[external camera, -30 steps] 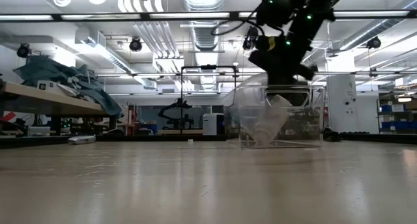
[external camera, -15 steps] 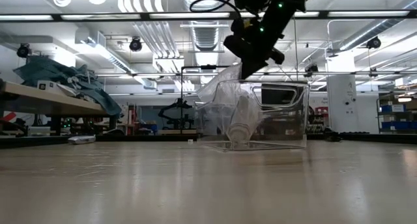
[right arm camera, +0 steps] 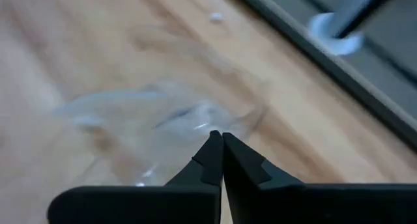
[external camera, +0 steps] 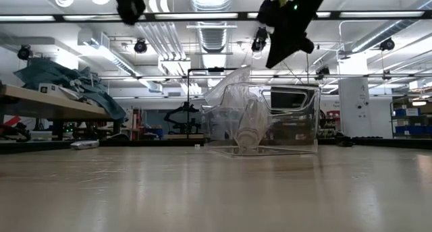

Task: Roll bandage
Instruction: Put the packaged bandage into the transparent bin, then return to Home Position

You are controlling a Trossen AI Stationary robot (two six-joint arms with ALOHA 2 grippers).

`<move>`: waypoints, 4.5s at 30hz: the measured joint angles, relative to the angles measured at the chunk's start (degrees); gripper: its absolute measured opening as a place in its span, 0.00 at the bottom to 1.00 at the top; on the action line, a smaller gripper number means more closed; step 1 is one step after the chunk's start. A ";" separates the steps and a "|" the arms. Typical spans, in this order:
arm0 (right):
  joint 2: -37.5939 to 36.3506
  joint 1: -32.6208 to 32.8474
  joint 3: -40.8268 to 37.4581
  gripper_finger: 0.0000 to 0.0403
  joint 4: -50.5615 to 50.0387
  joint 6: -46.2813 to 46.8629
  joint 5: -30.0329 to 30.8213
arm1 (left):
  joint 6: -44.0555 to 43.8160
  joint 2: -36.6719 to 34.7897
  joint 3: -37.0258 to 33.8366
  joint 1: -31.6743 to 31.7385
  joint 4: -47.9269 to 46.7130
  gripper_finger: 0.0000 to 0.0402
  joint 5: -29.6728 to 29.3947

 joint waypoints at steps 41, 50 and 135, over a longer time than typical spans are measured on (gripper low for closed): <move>-10.26 5.31 -3.78 0.01 -12.17 4.64 1.52 | 7.54 48.81 25.72 2.38 0.16 0.21 -31.27; -10.26 5.31 -7.91 0.01 -11.61 5.51 3.43 | 13.57 44.80 26.00 2.82 -1.14 0.01 -31.33; -62.53 22.91 -46.84 0.01 46.76 -17.13 -20.17 | 12.38 -44.23 -29.60 8.11 20.06 0.45 14.72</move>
